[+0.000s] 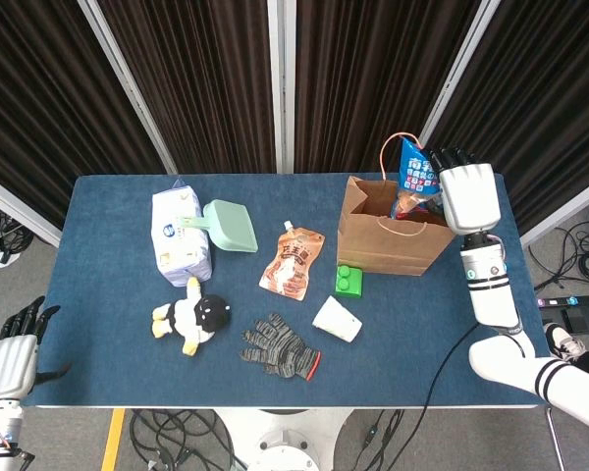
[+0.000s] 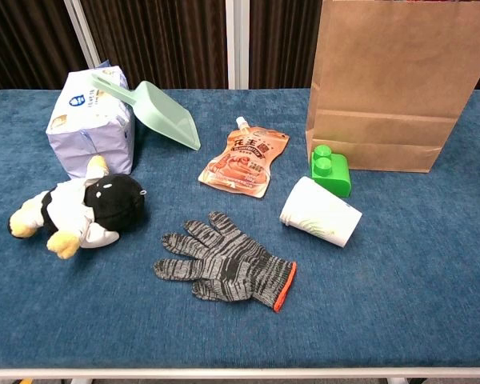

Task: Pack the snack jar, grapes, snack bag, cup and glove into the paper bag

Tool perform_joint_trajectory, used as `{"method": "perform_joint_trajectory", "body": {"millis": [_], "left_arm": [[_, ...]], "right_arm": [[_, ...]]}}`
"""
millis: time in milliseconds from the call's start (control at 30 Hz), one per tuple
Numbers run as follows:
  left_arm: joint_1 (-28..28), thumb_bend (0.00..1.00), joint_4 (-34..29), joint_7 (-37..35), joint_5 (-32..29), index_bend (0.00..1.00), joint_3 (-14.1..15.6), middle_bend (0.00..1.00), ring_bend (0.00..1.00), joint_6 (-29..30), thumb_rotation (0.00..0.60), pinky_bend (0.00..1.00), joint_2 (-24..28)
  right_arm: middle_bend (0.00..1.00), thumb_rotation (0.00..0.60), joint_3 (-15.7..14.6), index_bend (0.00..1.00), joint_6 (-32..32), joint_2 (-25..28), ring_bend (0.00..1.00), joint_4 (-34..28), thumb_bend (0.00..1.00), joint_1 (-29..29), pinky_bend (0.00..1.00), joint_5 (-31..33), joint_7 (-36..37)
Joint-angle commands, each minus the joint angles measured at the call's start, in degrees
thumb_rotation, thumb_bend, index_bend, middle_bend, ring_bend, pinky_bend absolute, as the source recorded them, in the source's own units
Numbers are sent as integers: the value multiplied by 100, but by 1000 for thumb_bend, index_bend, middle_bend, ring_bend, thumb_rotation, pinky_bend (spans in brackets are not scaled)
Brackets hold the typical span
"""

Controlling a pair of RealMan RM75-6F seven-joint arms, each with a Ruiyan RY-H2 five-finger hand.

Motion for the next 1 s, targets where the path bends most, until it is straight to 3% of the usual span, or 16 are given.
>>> {"method": "perform_joint_trajectory", "body": {"millis": [33,67,133,200,367,500,767,1000], "left_arm": [[-8,116,9,-3,6,216,-4,144,110,-5,600,134,-6],[-10,115,11,-2,10,216,-6,143,110,-4,600,134,-9],[-15,116,15,-1,20,216,-10,144,111,0,600,134,-12],[-14,116,17,-2,23,216,-10,144,110,3,600,134,-12],[5,115,15,0,22,216,-2,144,111,22,600,134,-15],[-2,116,0,15,37,216,-10,144,110,32,600,134,-6],[-14,116,-75,83,66,216,-20,144,111,58,600,134,31],[6,116,-137,159,93,216,-8,144,111,111,600,134,45]], "right_arm": [[382,600,-65,277,-94,35,215,-110,250,-44,388,20,-20],[362,600,-86,237,-151,71,196,-176,250,-58,372,44,-36],[268,600,-117,61,-259,166,113,-335,251,-83,301,89,-62],[200,600,-132,1,-333,247,63,-460,251,-102,255,113,-62],[82,600,-106,0,-413,484,0,-845,249,-208,165,137,216],[43,600,-57,0,-268,667,0,-1113,120,-335,133,61,427],[146,600,-36,0,836,911,5,-1716,78,-783,143,-1153,1843],[264,600,-632,24,1180,1198,124,-2213,91,-1087,324,-2371,2453]]}}
